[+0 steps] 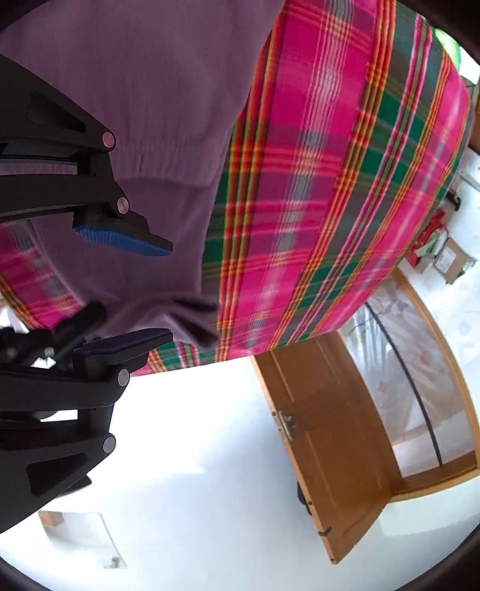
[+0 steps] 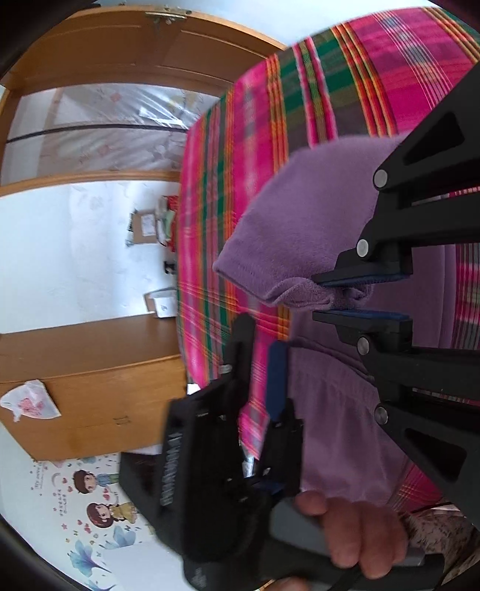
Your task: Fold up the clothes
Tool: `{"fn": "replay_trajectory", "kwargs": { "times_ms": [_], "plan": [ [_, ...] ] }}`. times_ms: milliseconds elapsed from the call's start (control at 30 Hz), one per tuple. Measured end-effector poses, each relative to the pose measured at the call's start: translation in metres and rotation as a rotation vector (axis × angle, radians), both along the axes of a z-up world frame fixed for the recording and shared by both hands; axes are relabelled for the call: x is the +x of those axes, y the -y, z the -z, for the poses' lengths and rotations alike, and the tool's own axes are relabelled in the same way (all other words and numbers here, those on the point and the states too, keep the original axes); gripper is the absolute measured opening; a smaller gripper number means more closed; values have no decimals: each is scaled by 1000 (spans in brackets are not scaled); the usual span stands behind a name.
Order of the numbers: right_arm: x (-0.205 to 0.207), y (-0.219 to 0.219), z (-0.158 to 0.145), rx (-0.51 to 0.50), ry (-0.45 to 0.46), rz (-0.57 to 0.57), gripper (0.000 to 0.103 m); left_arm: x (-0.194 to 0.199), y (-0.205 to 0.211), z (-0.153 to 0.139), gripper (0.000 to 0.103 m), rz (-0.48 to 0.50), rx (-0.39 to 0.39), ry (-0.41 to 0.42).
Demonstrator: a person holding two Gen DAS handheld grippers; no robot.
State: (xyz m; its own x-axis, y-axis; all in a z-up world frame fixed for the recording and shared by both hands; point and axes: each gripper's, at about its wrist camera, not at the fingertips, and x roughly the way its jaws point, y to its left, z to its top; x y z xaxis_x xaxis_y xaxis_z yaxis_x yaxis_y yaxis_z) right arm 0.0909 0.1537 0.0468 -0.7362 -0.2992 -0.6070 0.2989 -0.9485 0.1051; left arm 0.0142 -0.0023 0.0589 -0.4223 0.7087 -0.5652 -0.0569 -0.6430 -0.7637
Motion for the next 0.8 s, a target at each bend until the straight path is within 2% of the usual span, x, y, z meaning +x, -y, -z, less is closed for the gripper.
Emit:
{"fn": "replay_trajectory", "kwargs": {
  "times_ms": [233,433,567,733,800],
  "plan": [
    [-6,12,36,35,86,-5,12,-2,5,15,42,14,-23,39],
    [-9,11,46,19,129,-6,13,-6,7,23,42,6,-39,60],
    [-6,8,47,-27,162,-44,21,-6,5,24,42,10,-50,65],
    [3,-1,46,-142,204,-147,21,-7,3,21,42,2,-51,58],
    [8,-5,42,-158,195,-173,21,-8,2,18,42,-8,-56,47]
  ]
}}
